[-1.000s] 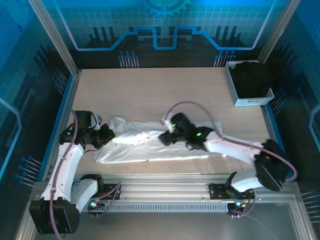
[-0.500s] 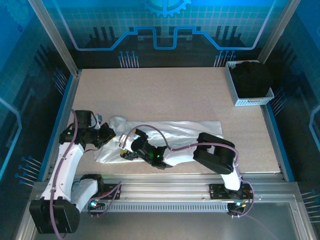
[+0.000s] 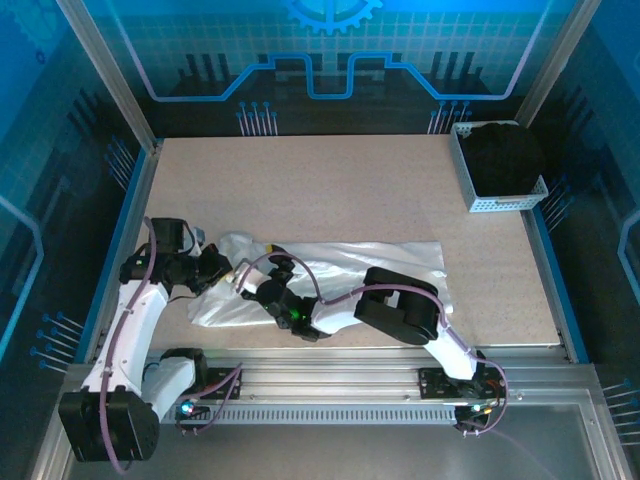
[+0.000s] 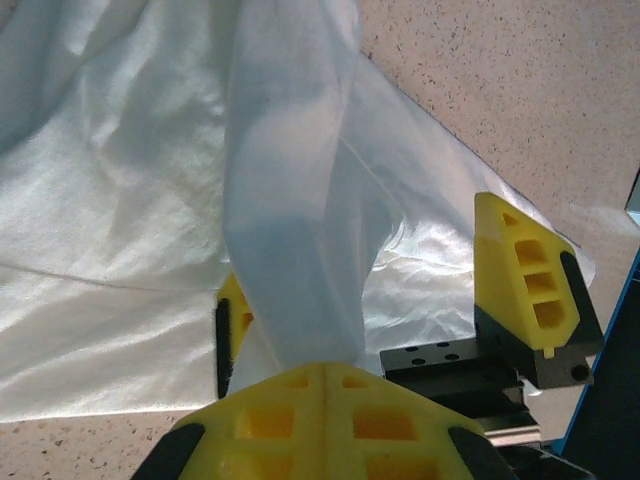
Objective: Fold the inside-out t-shirt
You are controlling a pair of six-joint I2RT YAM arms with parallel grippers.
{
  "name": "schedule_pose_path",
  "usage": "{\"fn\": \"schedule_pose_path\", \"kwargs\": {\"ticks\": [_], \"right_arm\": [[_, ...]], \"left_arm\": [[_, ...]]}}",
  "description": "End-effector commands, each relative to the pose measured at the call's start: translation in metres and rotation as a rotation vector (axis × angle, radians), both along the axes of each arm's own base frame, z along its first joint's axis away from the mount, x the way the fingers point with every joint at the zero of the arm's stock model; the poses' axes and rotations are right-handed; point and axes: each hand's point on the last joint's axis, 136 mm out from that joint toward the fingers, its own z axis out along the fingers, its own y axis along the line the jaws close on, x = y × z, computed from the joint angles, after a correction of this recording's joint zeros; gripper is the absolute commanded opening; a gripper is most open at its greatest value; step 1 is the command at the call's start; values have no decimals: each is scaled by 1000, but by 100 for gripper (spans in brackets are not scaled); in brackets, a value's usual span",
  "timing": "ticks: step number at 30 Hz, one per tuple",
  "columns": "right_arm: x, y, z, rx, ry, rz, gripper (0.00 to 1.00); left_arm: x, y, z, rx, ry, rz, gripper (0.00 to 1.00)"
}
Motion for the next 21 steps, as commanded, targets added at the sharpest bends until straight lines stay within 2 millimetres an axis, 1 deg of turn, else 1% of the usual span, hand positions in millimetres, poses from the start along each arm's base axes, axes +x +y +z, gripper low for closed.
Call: {"fn": "schedule_pose_path", "kwargs": {"ticks": [1, 3, 5, 6, 13, 18, 21], "right_arm": [[-4, -18, 30, 46, -62, -56, 82], [-7, -24, 35, 37, -61, -47, 69], [-10, -28, 35, 12, -44, -32, 57], [-13, -29, 34, -5, -35, -20, 52], [-24, -34, 22, -81, 66, 75, 30], [-37, -36, 0, -171, 191, 178, 17], [-45, -38, -9, -210, 258, 240, 11]], "left_arm": [[8, 2, 11, -4, -26, 7, 0], [8, 5, 10, 12, -27, 6, 0], [8, 7, 10, 26, -26, 8, 0], [8, 8, 10, 33, -25, 8, 0], [3, 14, 3, 74, -7, 13, 0], [-2, 14, -5, 68, 18, 33, 0], [-6, 11, -15, 33, 38, 70, 0]]}}
